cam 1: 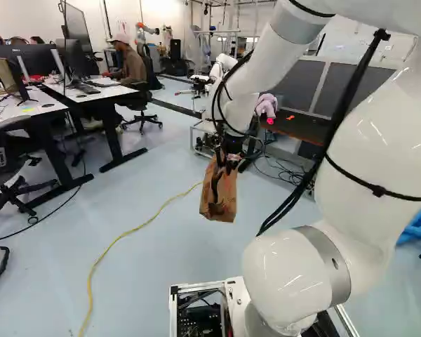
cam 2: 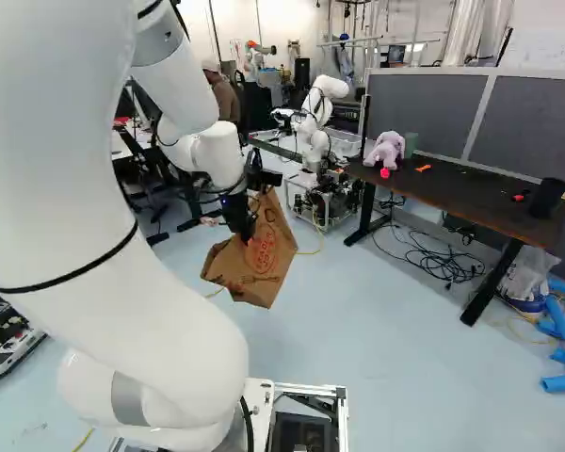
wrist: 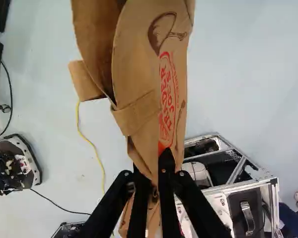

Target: Pick up the bag on the ground and place it on the table

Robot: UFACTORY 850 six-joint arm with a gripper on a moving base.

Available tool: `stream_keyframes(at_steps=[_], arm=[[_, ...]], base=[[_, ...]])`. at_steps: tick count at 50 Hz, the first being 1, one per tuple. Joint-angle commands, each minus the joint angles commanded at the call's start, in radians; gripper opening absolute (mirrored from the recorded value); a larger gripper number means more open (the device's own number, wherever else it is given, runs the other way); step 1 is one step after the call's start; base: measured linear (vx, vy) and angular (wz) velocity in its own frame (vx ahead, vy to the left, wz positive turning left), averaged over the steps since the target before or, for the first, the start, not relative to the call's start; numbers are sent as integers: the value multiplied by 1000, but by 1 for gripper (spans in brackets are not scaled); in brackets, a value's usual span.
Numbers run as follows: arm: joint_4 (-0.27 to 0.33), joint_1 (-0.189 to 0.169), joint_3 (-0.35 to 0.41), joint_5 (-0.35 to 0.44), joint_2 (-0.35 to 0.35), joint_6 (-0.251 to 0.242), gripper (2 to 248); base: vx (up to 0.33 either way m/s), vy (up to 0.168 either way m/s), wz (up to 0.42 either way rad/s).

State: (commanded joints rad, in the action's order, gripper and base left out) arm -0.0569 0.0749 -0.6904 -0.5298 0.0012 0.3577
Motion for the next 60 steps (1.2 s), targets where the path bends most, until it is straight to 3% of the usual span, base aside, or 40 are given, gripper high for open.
stream_keyframes(at_steps=[60], arm=[[106, -32, -176, -253, 35, 0, 27]], base=[[0, 0, 0]])
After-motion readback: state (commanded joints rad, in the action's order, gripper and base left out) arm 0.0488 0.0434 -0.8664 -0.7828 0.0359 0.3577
